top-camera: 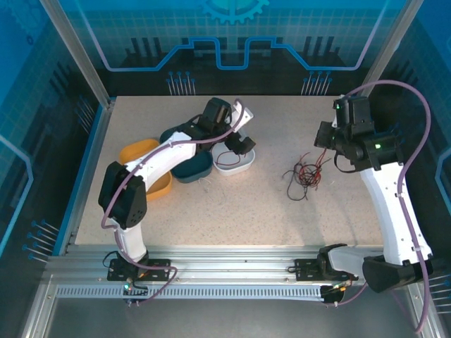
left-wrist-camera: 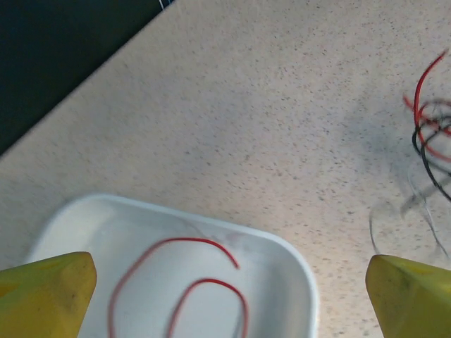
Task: Untangle the cables
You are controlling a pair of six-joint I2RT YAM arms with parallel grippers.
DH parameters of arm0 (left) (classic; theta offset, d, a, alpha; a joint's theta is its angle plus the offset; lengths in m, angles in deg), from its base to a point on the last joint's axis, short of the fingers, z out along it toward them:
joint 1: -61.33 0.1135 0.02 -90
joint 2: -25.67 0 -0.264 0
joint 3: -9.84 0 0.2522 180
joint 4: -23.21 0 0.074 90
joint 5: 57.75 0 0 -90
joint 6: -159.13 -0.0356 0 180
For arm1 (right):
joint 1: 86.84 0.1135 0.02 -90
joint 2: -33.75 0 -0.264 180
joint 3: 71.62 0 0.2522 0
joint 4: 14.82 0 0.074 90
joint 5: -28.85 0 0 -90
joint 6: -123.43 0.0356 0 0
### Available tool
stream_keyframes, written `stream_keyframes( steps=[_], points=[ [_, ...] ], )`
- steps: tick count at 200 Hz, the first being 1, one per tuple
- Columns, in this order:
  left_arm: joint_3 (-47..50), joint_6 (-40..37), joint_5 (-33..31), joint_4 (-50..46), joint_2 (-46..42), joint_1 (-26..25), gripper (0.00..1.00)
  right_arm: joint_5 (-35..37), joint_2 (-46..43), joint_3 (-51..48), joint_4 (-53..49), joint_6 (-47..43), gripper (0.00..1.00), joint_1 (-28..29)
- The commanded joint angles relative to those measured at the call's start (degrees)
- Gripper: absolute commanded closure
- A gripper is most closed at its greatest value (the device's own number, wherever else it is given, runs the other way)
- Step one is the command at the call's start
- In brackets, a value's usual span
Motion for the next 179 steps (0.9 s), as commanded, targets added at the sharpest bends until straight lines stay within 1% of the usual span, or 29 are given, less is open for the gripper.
stream_keyframes(
  steps=[1, 14, 29, 46, 64, 81, 85, 96, 105, 110, 130, 144, 162, 179],
  points=[
    [2.94, 12.28, 1.79, 5.72, -5.79, 0.27, 0.01, 0.43, 2.24, 5.77, -2.86, -3.08, 0.98, 1.6],
    [5.81, 16.2, 2.71, 8.24, -7.47, 0.22, 0.01, -0.02, 4.02, 9.29, -3.86, -4.05, 0.98, 2.13],
    [9.91, 19.3, 6.27, 12.79, -9.63, -0.18, 0.01, -0.39, 5.88, 12.49, -4.93, -4.5, 0.98, 2.65],
    [15.67, 17.28, 8.82, 20.23, -12.1, -2.81, 0.01, -0.19, 6.47, 12.32, -4.38, -3.75, 0.98, 3.54],
    [21.75, 13.52, 10.14, 31.47, -12.98, -6.64, 0.01, -1.32, 6.6, 10.16, -2.56, -3.03, 0.98, 3.88],
    [25.12, 14.97, 13.37, 43.85, -10.67, -8.2, 0.01, -2.02, 7.31, 9.62, -2.29, -2.81, 0.98, 4.17],
    [25.29, 15.59, 14.44, 46.03, -9.74, -8.28, 0.02, -2.09, 7.48, 9.59, -2.39, -2.73, 0.98, 4.2],
    [24.17, 16.32, 16.56, 49.61, -7.03, -8.8, 0.1, -2.16, 7.92, 9.59, -2.58, -2.63, 0.99, 4.63],
    [22.7, 15.67, 16.8, 50.84, -4.56, -9.47, 0.16, -2.21, 8.06, 9.45, -2.59, -2.54, 0.99, 4.99],
    [21.66, 15.15, 16.65, 51.19, -3.34, -9.88, 0.17, -2.29, 8.08, 9.34, -2.66, -2.46, 0.99, 5.08],
    [17.79, 12.94, 17.57, 51.01, 0.95, -10.6, 0.17, -3.1, 8.02, 8.94, -2.67, -2.34, 0.98, 5.63],
    [15.7, 10.93, 19.95, 50.33, 3.41, -10.64, 0.17, -3.61, 7.99, 8.77, -2.67, -2.22, 0.98, 5.96],
    [12.75, 8.17, 23.77, 46.08, 5.97, -10.66, 0.17, -4.26, 8.25, 8.66, -2.84, -2.19, 0.98, 6.11],
    [10.26, 6.76, 26.36, 42.39, 8.38, -10.74, 0.2, -4.71, 8.33, 8.5, -2.93, -2.12, 0.98, 6.3]
  ],
)
